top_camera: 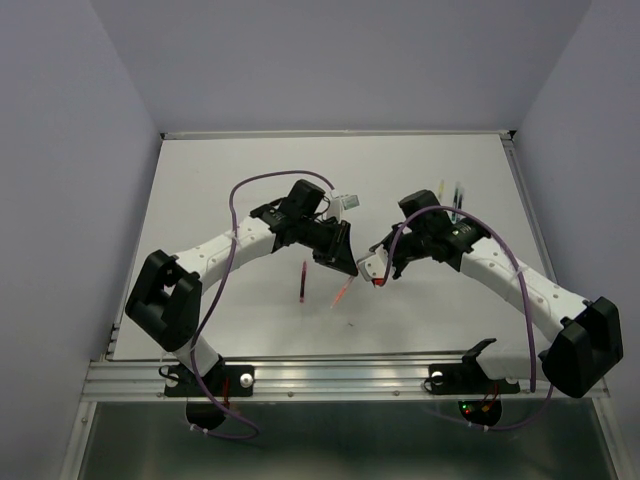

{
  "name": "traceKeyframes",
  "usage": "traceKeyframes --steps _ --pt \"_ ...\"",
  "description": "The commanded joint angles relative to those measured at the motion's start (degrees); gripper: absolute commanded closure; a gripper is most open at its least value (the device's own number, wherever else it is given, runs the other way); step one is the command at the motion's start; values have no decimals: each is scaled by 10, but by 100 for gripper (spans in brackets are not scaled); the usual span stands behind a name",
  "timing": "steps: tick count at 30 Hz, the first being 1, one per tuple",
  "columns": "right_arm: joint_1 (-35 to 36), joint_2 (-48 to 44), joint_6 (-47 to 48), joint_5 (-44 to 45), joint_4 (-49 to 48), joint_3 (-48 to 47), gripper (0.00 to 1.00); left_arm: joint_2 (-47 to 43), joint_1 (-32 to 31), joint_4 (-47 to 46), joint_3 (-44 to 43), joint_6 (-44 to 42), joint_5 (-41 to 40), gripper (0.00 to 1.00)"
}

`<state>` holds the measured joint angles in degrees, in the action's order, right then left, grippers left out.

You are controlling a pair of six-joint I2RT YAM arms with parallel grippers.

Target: Insert the pens into the pen caps

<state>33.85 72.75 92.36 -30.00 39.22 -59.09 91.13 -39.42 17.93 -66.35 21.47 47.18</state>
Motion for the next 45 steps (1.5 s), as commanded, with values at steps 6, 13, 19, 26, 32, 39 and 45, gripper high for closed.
traceKeyframes --steps 6,13,19,26,32,39,45 --pt "4 -19 -9 -17 -21 -4 98 0 -5 3 -27 -15 19 100" --pt "4 -25 -17 -13 -21 -5 98 -7 -5 11 -28 -13 4 100" --pt "4 -25 -17 3 -20 -3 98 -17 -4 1 -19 0 -2 100" --pt "4 -24 -13 9 -18 -1 98 -29 -3 -11 -8 10 -11 100" --pt "4 -22 -9 14 -12 -1 98 -24 -3 -13 -12 11 -7 100" --pt "4 -10 -5 22 -6 -2 98 -25 -3 -14 -10 14 -7 100" --pt "4 -23 0 8 -3 -1 98 -18 -2 -16 -13 9 -1 100"
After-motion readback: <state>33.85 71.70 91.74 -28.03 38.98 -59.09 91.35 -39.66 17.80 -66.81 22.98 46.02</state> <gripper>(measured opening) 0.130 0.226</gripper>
